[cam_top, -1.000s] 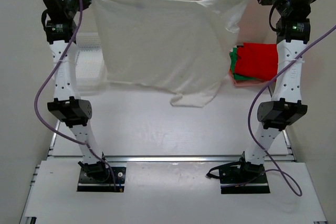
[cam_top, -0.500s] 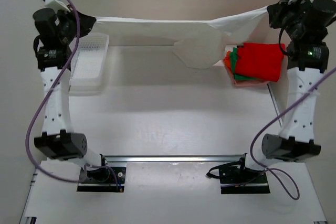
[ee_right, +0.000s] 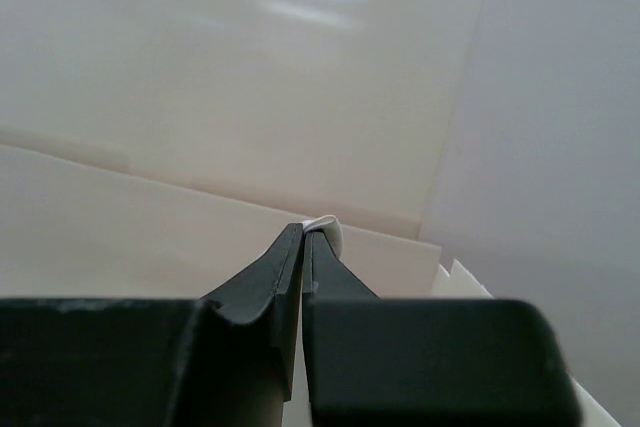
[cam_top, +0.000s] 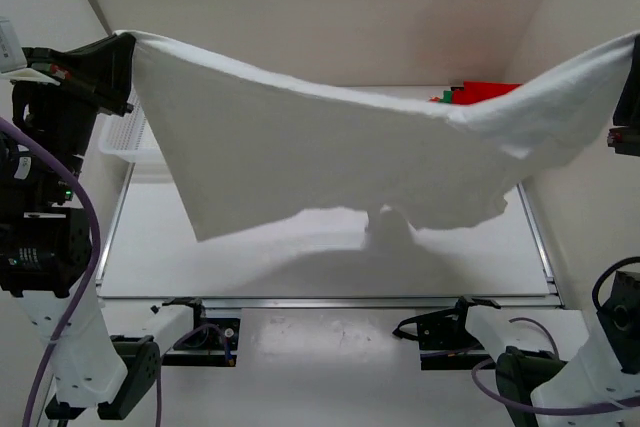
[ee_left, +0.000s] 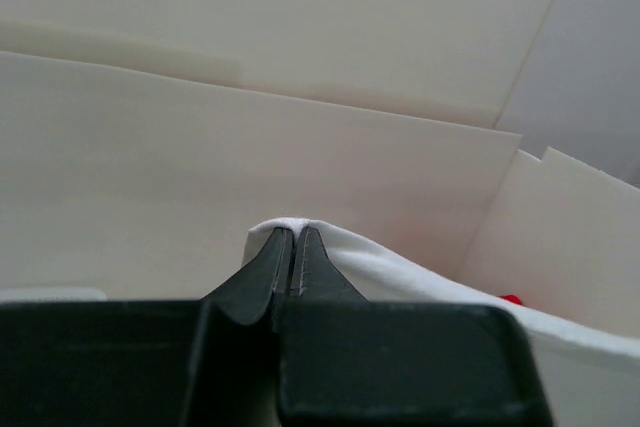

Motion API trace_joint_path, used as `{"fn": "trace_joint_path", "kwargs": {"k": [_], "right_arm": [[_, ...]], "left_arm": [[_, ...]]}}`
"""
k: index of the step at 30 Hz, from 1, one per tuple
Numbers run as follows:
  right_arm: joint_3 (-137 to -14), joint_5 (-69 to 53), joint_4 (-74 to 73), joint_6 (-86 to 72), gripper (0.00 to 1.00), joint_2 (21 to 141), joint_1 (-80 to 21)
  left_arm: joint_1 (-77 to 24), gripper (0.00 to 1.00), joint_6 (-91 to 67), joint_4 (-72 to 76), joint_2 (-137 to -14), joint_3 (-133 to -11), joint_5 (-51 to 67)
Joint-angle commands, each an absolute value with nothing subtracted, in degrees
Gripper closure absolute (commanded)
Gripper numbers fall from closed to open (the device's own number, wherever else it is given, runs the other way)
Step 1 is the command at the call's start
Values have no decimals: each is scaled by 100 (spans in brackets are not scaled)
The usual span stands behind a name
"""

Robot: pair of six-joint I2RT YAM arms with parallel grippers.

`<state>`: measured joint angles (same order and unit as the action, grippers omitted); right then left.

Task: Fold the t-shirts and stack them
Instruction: Flatten out the tshirt

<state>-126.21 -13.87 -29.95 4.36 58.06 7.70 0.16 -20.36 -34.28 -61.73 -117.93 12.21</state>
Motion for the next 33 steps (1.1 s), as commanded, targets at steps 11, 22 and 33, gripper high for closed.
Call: {"fn": "trace_joint_path", "kwargs": {"k": [11,22,33], "right_arm": [[-12165,-941,-2664,887,100,7734,185],[-13498,-484,-2338,1265,100,9526,-158],[-13265,-967,-2065,870,100,8729,457]], "left_arm": [[307,100,-1960,-2279,-6969,-10046,896],[721,100,-1969,-2257,-9323,-11991,1221],[756,100,-2197,-2119,-8623,-12053,1240]]}}
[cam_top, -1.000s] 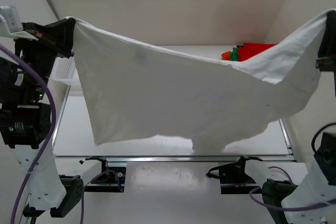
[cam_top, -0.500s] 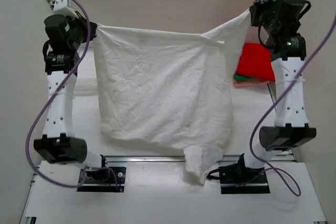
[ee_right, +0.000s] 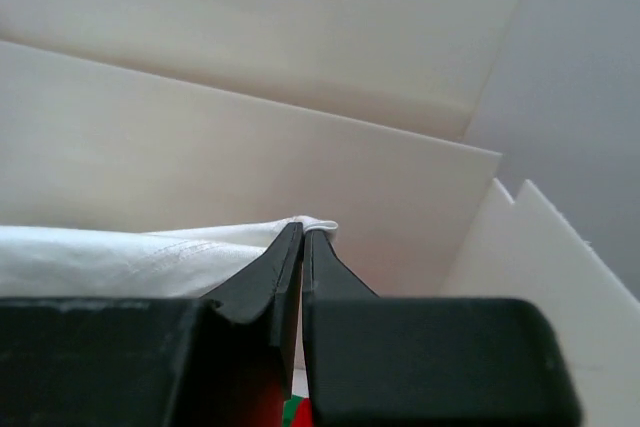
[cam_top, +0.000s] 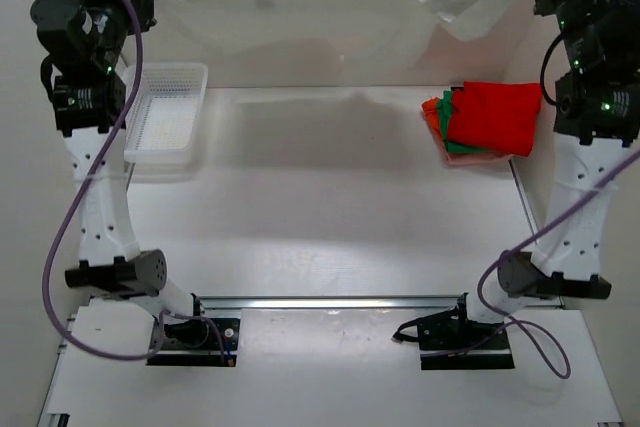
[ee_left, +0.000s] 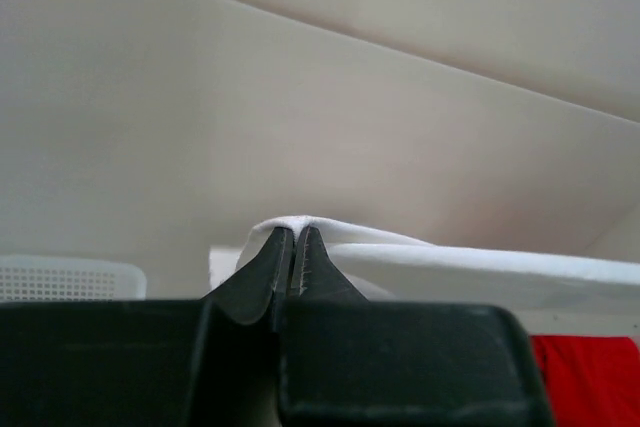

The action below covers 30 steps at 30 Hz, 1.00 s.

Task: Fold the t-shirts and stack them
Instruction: Flatten out the tshirt

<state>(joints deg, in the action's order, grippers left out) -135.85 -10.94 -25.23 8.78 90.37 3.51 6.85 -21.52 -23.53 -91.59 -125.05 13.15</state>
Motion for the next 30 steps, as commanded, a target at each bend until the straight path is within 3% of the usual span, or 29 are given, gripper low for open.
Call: {"fn": "trace_joint_path", "kwargs": {"k": [1,6,10,16,19,21,30], "right_arm": [[-13002,-845,-2100,914,100,8675,414],[-11437,-782,-2118,870,99,7737,396],[-9129,-581,-1960,520,100,6183,431],[-7261,-807,-3117,-306,100,4546,624],[-6497,-162,-3716,-737,100,4168,-93],[-5865,148,-3832,-1080,100,3991,-508],[-4976,-113,-4280,-1266,100,3595,-220]], "left_arm": [[704,100,-2197,-2092,-8544,-11911,1257],[615,100,-2110,-1785,-7351,-9840,1292],[563,100,-2039,-1995,-6321,-7837,1214],[176,100,-2275,-2943,-4495,-5455,423],[62,100,-2740,-3181,-3572,-4223,290],[79,100,-2935,-3286,-3175,-3712,343],[79,100,-3226,-3278,-2980,-3155,589]]}}
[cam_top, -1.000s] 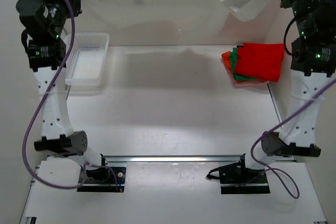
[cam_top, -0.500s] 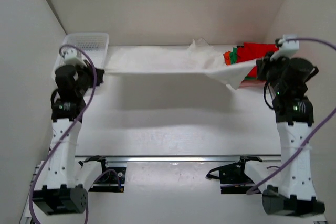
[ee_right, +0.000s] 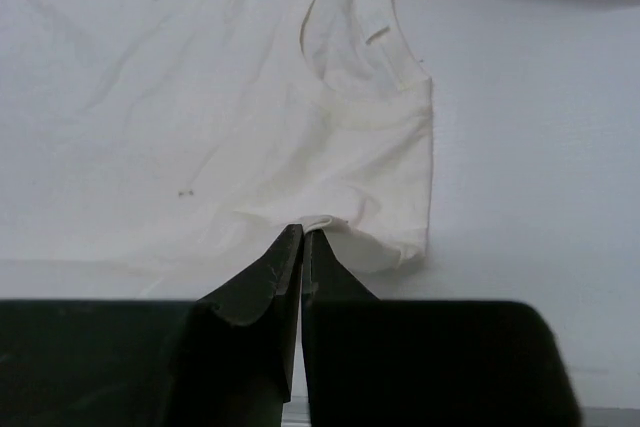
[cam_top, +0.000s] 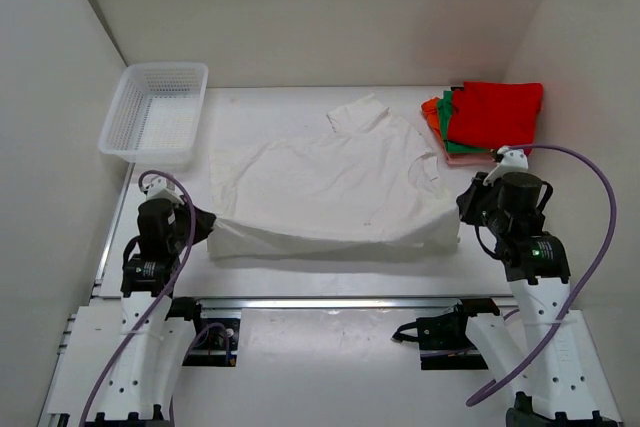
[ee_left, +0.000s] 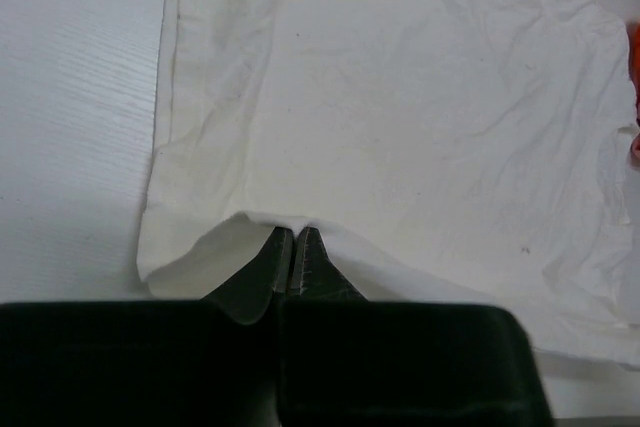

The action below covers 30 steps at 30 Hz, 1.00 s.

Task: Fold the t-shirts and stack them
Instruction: Flatten out the tshirt

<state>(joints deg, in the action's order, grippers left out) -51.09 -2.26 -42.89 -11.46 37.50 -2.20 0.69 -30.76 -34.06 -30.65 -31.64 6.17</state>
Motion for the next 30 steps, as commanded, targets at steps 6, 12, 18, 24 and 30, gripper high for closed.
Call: {"fn": "trace_joint_path", "kwargs": {"k": [6,12,18,24,30], "right_arm": [[-4440,-921,-3877,-1047,100,3867,-53],[-4184,-932,-3385,-826,100,4464,-210],[-4139,-1239,-2840,-721,100,5026,-106],[-4482,-1090,-2356,-677,100,5633,-238],[-4737,-1221,-2022,-615,100,6213,-176]], "left_arm": [[-104,100,-3278,-3471,-2918,-2786,510],[-70,100,-3866,-3656,-2830,-2523,334],[176,100,-4342,-3454,-2681,-1803,800],[316,100,-4430,-3279,-2672,-1556,782],[509,100,-4421,-3041,-2733,-1767,651]]}}
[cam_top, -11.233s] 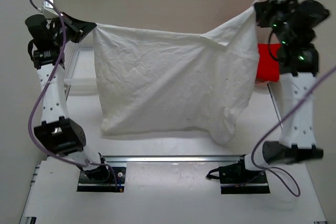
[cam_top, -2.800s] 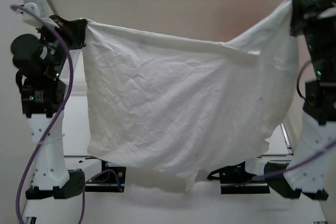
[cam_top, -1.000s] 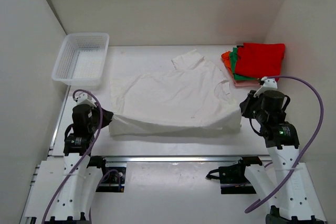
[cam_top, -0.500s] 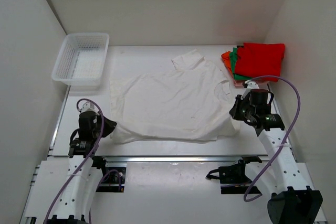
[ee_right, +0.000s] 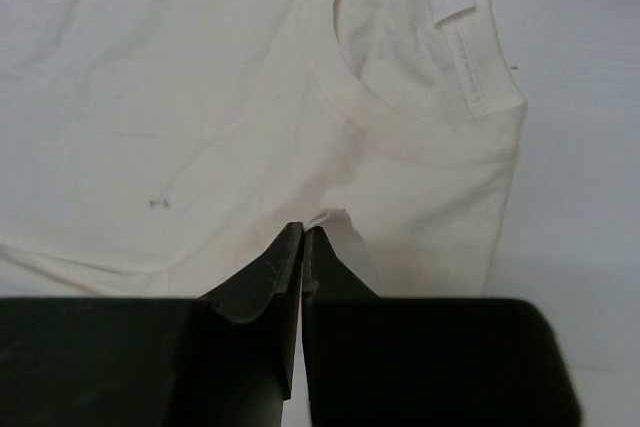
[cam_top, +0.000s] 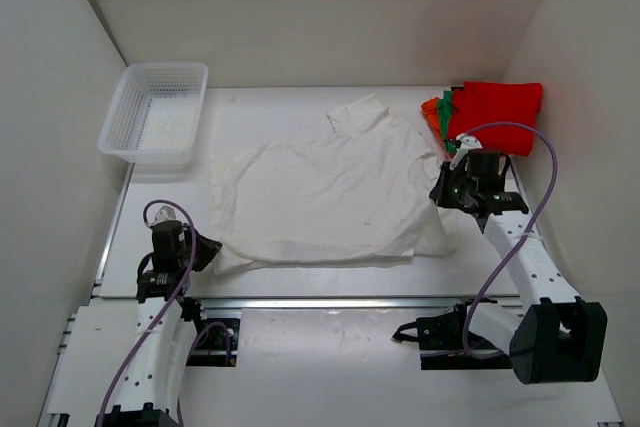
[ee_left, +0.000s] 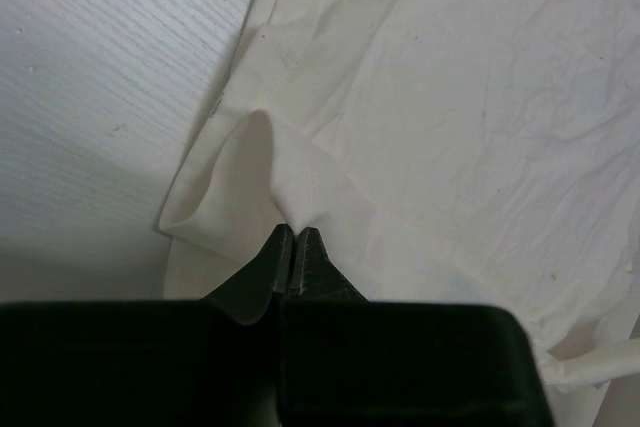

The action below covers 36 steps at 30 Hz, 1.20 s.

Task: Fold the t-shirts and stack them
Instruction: Fold the flattened tshirt in 1/3 of the way

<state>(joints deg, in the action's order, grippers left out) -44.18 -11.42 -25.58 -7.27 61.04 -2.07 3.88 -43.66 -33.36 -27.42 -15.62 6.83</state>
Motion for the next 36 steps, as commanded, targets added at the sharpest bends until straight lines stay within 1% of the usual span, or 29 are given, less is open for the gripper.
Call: {"fn": "trace_joint_path", "kwargs": {"k": [1,7,18,28,36], "right_arm": [[-4755,-1230,-1926,-650,100,6336,-202],[-5036,-1283,-1705,-615,100,6767,-360],[-5519,-1380,-1328,-536,100,7593,-509],[-5967,-1406,-1082,-501,100,8296,-414],[-6240,-1503,-993,-510,100,8780,-430]], "left_arm": [[501,100,-4412,-3041,-2768,-1801,589],[633,100,-4439,-2585,-2918,-1697,659],[800,100,-4394,-2197,-3251,-1820,677],[897,100,-4385,-1732,-3428,-1574,747],[993,98,-4333,-1433,-3559,-1494,764]]}}
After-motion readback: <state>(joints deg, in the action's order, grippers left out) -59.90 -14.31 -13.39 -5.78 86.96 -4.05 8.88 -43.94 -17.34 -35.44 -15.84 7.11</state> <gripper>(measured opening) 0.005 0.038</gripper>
